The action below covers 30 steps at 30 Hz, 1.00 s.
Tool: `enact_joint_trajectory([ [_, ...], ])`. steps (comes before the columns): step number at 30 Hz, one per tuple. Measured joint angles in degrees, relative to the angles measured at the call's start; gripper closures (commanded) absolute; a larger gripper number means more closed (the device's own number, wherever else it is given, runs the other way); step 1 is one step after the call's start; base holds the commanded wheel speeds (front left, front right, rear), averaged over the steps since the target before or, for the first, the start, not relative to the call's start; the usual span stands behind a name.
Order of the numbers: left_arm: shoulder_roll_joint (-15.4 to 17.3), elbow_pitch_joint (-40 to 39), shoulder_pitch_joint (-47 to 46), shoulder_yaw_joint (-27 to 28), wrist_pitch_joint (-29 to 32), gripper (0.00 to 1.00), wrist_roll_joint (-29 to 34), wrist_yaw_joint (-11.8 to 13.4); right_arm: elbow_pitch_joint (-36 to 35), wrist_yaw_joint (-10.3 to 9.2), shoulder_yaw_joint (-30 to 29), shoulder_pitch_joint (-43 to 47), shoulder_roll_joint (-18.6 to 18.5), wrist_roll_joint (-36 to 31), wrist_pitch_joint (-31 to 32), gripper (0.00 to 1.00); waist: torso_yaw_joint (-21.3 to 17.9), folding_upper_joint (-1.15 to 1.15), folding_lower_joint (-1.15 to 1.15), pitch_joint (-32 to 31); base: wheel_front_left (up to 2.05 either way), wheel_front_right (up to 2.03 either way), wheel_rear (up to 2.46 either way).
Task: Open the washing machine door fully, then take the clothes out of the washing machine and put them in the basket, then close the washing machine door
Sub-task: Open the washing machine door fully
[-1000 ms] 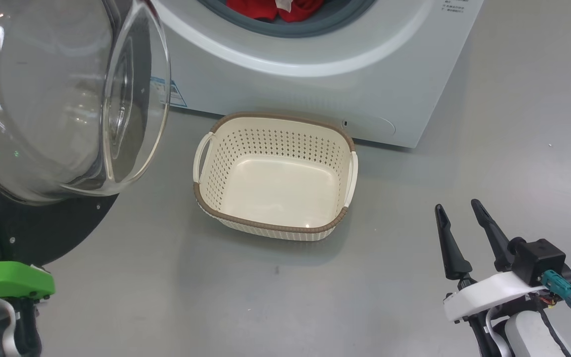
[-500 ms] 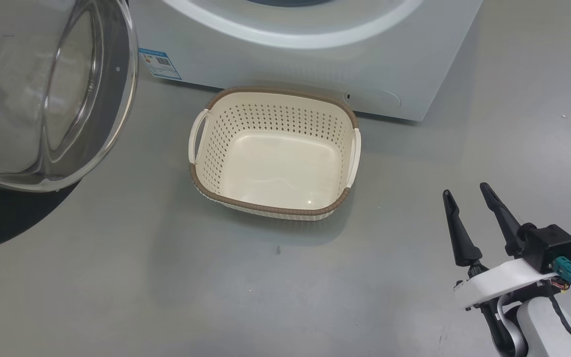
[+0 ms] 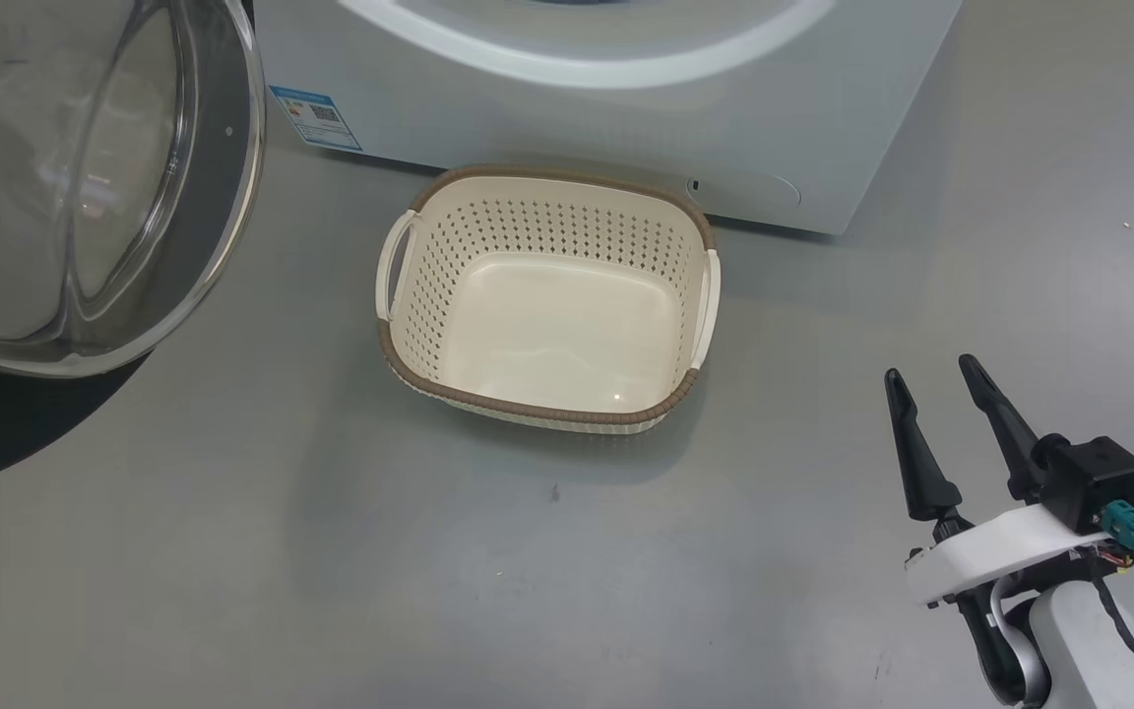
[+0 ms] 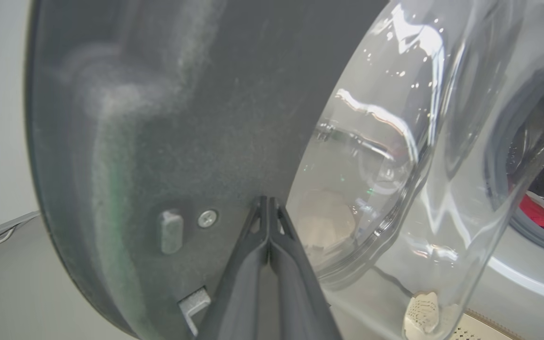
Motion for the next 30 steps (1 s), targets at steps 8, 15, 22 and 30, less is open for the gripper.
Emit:
enact_joint_trajectory([
  [8,-0.2,2.1,-0.1,-2.3,-0.7,1.0,1.1,-1.0,1.6,0.0,0.7,0.0,0.5,0.1,0.0,0.0,-0.1,0.0,0.0,-2.1,0.0,0.0,0.0],
  [15,-0.3,3.1,0.1,-5.6,-1.2,1.0,3.4,-2.6,3.1,0.0,1.2,0.0,2.2,1.0,-0.1,0.0,-0.5,0.0,0.0,-5.1,0.0,0.0,0.0],
  [22,-0.4,2.9,3.1,-9.4,-1.2,1.0,5.8,-4.6,4.8,0.0,1.3,0.0,3.8,2.0,-0.1,0.0,-1.8,0.0,0.0,-9.4,0.0,0.0,0.0],
  [30,-1.9,1.2,6.5,-12.2,-1.2,1.0,6.6,-6.1,5.7,0.01,1.6,0.1,5.2,2.5,-0.1,0.0,-4.2,0.0,0.0,-13.6,0.0,0.0,0.0],
])
